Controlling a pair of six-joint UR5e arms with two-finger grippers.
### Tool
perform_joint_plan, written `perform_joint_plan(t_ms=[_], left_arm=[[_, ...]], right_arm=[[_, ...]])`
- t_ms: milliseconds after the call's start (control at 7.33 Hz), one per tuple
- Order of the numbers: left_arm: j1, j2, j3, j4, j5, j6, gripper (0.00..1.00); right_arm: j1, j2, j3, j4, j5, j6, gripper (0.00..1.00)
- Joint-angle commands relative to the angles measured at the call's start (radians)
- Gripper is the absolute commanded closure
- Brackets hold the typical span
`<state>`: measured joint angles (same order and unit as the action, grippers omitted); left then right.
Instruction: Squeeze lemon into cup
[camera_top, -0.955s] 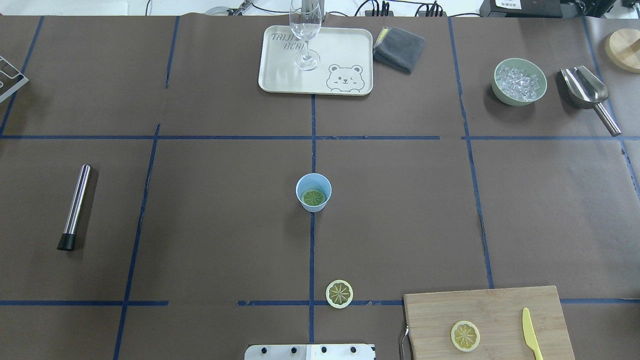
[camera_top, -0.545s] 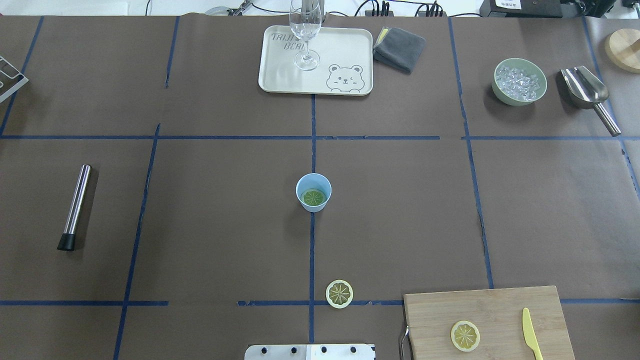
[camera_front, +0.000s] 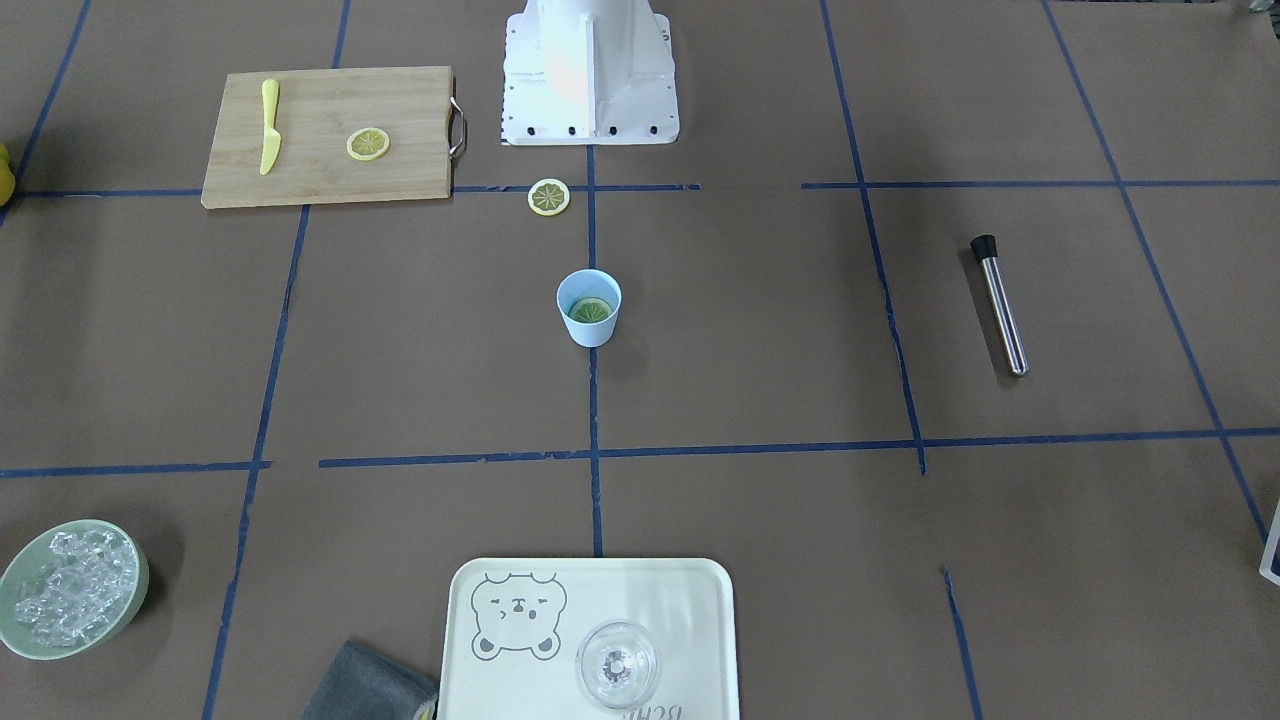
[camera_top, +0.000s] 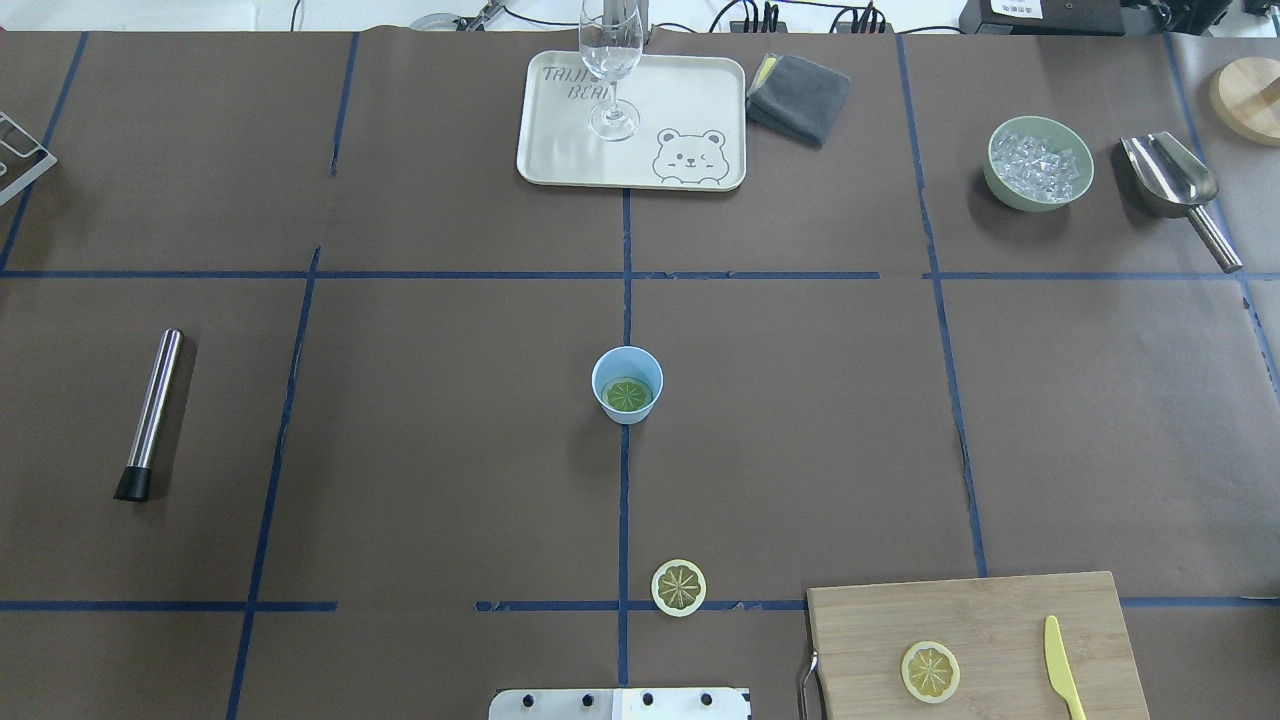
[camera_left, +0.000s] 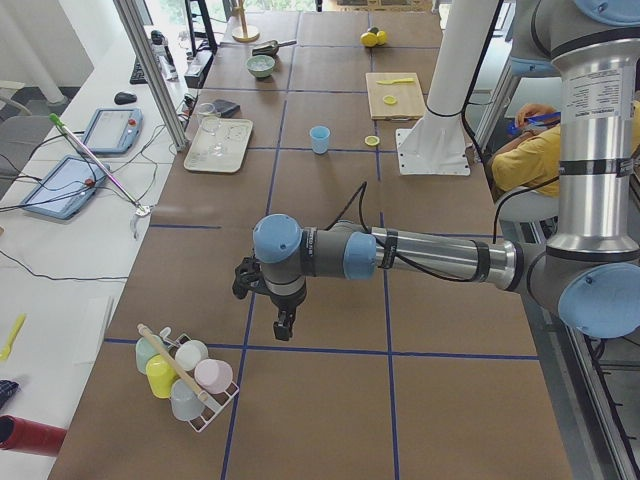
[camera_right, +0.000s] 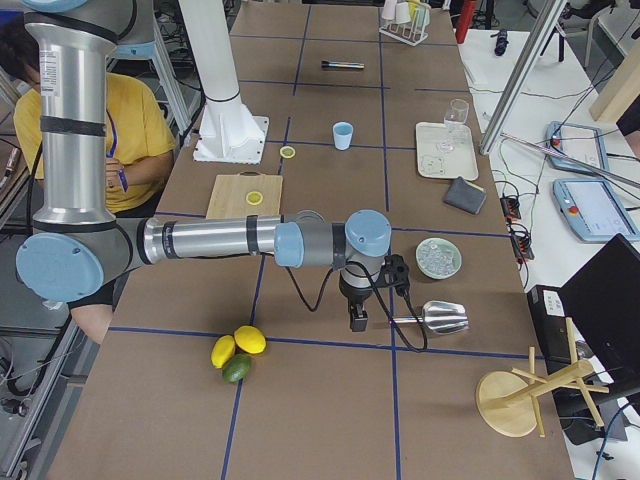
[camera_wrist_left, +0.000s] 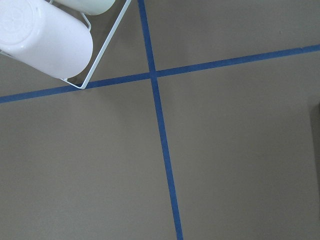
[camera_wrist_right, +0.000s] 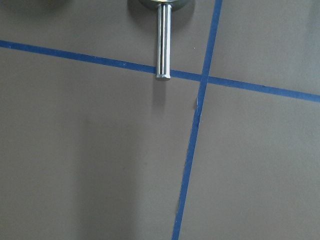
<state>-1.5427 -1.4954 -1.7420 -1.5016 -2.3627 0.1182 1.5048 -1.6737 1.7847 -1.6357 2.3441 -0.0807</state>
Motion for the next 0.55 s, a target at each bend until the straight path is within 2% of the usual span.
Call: perform_joint_plan(t_ms=[0, 409], left_arm=[[-0.004, -0.031, 0.006, 0.004, 0.002, -0.002, 0.0], [-0.004, -0.042, 0.009, 0.003, 0.0, 0.0, 0.0]], right_arm=[[0.0, -0.027, 0.013, 0.002, 0.023, -0.001, 0.0], [0.0, -0.012, 0.01, 0.005, 0.009, -0.001, 0.0]])
